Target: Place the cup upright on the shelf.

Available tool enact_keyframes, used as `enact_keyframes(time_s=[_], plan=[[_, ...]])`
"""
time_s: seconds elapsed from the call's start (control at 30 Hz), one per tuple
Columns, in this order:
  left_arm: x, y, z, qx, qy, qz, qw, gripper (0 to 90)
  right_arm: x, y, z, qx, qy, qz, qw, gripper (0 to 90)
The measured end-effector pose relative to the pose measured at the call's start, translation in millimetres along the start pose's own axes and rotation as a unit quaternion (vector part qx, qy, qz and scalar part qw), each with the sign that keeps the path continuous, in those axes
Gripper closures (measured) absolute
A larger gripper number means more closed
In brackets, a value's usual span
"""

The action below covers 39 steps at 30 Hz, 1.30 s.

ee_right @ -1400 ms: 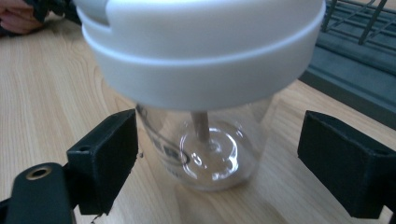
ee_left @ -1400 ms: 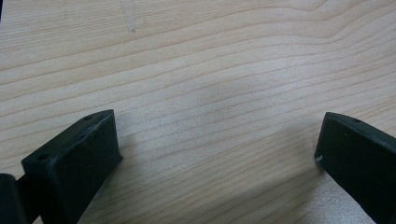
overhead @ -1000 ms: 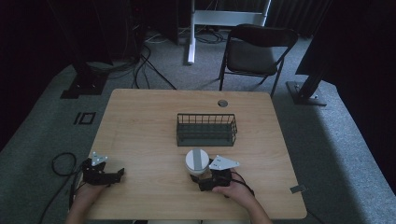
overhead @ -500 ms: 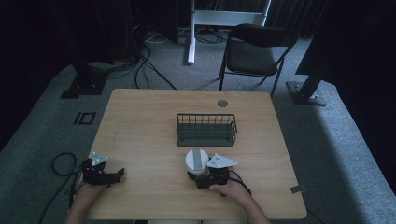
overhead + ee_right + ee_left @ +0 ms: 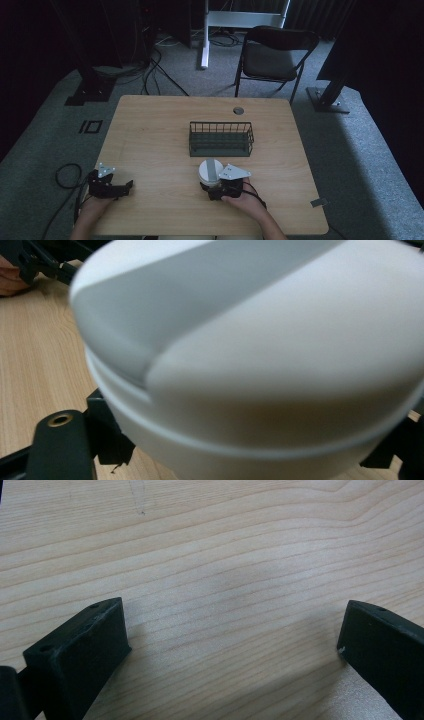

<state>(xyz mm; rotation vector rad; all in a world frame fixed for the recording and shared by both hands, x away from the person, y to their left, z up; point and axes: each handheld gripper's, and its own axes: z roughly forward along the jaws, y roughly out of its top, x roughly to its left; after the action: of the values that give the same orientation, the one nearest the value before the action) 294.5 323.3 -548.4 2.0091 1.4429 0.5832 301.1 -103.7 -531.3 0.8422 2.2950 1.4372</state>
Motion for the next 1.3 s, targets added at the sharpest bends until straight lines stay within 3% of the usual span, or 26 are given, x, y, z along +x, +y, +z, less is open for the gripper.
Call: enact_keyframes(time_s=[0.57,1.3], plan=[[0.0,0.0,0.0,0.000,0.000,0.000,1.0000,0.0,-2.8,6.1,-5.4,0.000,0.010,0.012,0.9999,18.3],[-0.1,0.0,0.0,0.000,0.000,0.000,1.0000,0.1,-21.7,57.9,-26.8,-0.045,-0.020,0.004,0.9988,18.4]])
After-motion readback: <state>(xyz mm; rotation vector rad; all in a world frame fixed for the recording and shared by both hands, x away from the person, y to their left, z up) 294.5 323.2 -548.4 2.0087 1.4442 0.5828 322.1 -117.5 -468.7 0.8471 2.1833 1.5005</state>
